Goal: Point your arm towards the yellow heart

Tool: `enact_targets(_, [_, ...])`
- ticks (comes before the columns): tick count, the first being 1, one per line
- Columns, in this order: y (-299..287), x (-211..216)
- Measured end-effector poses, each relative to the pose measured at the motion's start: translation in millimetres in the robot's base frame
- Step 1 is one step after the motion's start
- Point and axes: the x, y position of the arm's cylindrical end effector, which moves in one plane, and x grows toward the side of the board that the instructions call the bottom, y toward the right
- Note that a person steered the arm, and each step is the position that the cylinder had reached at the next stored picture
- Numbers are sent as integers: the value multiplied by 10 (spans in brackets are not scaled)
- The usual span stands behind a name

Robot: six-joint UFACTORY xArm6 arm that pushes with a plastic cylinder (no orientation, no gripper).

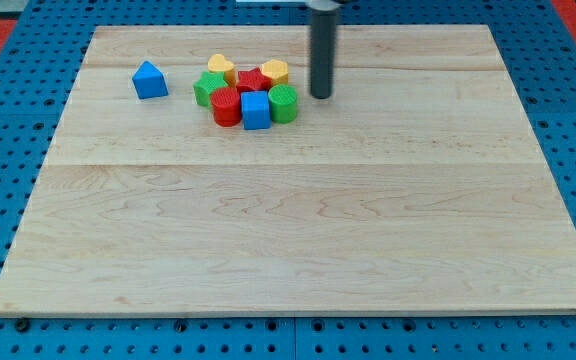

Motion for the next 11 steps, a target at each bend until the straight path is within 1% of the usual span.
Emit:
enact_targets(1, [-339, 1050])
enact_targets(2, [-1639, 1265])
enact_targets(3, [-2801, 1044])
enact_targets(4, [-3240, 593])
enact_targets(5, [-3302, 403])
enact_targets(6, [-2863, 171])
enact_targets(7, [-2188, -67])
enact_targets(8, [-2006, -187])
enact_targets(9, [-2151, -317])
enact_targets(10, [-2107, -576])
enact_targets(11, [-1486, -582])
